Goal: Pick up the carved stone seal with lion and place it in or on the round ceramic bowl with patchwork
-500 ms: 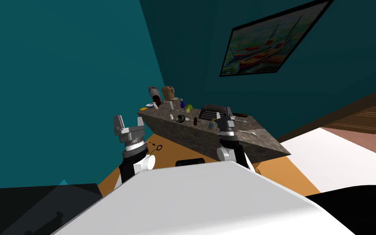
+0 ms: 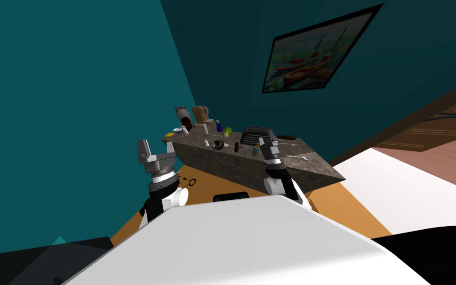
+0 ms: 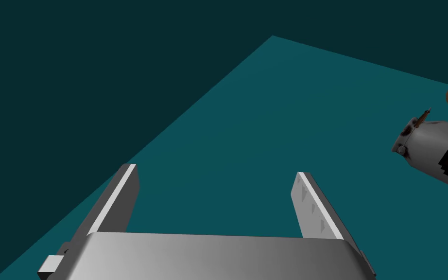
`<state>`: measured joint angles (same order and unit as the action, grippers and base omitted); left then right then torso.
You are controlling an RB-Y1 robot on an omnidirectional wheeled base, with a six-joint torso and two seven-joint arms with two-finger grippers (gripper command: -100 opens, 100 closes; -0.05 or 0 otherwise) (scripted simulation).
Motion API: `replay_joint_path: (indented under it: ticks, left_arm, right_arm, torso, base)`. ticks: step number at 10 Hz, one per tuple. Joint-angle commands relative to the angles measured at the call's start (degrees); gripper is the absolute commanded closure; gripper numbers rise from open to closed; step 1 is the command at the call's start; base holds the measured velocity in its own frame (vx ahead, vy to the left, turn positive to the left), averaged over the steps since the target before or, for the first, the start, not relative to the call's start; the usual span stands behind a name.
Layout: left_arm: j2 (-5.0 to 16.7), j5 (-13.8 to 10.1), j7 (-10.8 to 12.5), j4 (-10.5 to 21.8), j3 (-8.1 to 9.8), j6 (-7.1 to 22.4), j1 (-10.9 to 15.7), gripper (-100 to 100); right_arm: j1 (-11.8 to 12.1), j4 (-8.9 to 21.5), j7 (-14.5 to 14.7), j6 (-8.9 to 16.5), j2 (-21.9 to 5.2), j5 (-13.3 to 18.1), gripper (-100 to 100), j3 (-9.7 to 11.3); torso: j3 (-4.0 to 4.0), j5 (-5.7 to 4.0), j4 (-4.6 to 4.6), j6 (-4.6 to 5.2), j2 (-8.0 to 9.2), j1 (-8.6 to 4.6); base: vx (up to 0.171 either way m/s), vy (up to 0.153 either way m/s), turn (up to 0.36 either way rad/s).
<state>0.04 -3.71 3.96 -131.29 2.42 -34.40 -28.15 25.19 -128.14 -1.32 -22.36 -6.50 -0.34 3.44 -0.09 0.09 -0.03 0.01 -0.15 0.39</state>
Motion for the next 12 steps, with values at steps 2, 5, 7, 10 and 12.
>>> replay_joint_path:
  ticks: [2,5,7,10,12]
  left_arm:
    - [0.0,0.0,0.0,0.0,0.00,0.0,0.0,0]
    - [0.0,0.0,0.0,0.0,0.00,0.0,0.0,0]
    - [0.0,0.0,0.0,0.0,0.00,0.0,0.0,0]
    - [0.0,0.0,0.0,0.0,0.00,0.0,0.0,0]
    - [0.0,0.0,0.0,0.0,0.00,0.0,0.0,0]
  right_arm:
    - [-2.3,3.1,4.2,-0.9,-2.0,2.1,-100,-0.1]
    - [-5.3,7.5,9.1,-2.3,-3.8,5.0,-100,-0.4]
    - [-6.4,9.1,11.6,-2.8,-4.3,6.1,-100,-0.5]
    - [-8.6,12.5,15.8,-3.7,-5.2,8.4,-100,-1.0]
    - [-9.7,14.3,18.0,-4.1,-5.5,9.6,-100,-1.2]
  torso:
    - [0.03,0.01,0.01,-0.01,0.05,0.04]
    - [0.00,0.02,0.00,0.01,0.00,0.09]
    - [0.02,0.02,0.01,-0.03,0.04,0.03]
    - [0.00,0.00,0.00,-0.02,0.00,-0.07]
    - [0.00,0.01,0.00,0.00,0.00,0.05]
  base:
    - [0.012,0.117,-0.149]
    - [0.027,0.135,-0.213]
    - [0.011,0.093,-0.099]
    - [0.015,0.098,-0.140]
    - [0.018,0.115,-0.160]
